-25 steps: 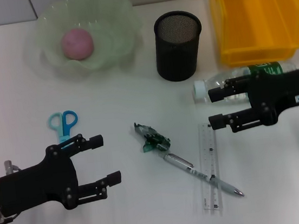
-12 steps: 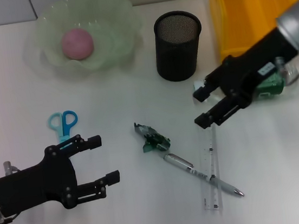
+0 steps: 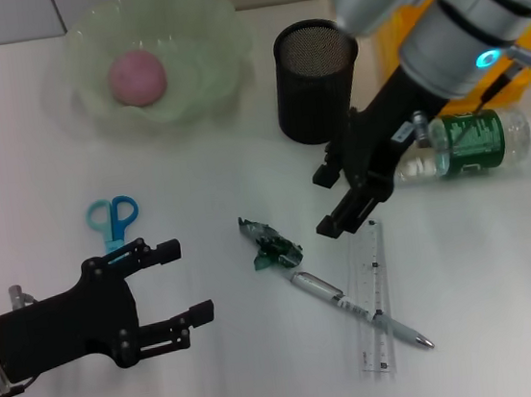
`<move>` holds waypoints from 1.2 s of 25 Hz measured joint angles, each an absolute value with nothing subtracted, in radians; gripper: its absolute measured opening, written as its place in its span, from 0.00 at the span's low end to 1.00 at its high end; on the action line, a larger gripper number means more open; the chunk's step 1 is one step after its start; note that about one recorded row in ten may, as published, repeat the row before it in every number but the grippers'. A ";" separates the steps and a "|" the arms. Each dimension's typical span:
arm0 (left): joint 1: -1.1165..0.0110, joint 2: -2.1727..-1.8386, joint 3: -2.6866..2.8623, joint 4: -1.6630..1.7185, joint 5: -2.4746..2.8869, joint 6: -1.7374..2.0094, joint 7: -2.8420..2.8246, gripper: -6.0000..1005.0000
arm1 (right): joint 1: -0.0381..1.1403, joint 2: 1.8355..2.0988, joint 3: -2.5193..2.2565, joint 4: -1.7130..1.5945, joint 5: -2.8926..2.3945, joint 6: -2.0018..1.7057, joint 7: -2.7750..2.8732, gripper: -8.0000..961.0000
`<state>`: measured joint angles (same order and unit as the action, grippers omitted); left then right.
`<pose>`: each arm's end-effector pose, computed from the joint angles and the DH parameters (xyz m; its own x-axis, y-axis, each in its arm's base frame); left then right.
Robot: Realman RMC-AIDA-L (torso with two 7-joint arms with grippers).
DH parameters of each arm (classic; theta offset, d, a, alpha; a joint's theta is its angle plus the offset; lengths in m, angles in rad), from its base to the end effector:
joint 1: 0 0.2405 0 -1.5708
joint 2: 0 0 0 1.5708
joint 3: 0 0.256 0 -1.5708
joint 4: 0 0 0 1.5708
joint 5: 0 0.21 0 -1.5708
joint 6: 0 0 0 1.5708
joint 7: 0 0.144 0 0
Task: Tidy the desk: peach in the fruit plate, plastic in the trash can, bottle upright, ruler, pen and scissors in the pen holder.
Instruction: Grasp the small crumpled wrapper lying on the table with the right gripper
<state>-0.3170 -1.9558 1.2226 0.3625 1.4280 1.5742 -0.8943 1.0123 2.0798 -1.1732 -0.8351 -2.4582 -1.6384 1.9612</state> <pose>-0.3126 0.2462 -0.0211 0.7920 0.1936 0.5790 0.3400 -0.9276 -0.1549 0.1172 0.3821 -0.0381 0.9410 -0.1782 0.2877 -0.1961 -0.9800 0.0345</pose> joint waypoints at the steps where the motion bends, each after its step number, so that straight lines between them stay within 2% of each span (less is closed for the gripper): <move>1: -0.317 -1.956 1.223 0.362 1.428 1.574 -0.894 0.84 | 1.019 2.082 -1.199 -0.832 -2.458 -1.621 1.974 0.77; 12: -0.320 -1.959 1.222 0.362 1.428 1.559 -0.891 0.84 | 1.071 2.092 -1.397 -0.744 -2.361 -1.456 2.044 0.77; 30: -0.319 -1.960 1.221 0.362 1.428 1.557 -0.893 0.84 | 1.055 2.092 -1.440 -0.741 -2.318 -1.425 2.043 0.77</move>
<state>-0.3195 -1.9605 1.2210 0.3619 1.4280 1.5568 -0.8928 1.0548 2.0923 -1.4400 -0.7415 -2.3177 -1.4250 2.0428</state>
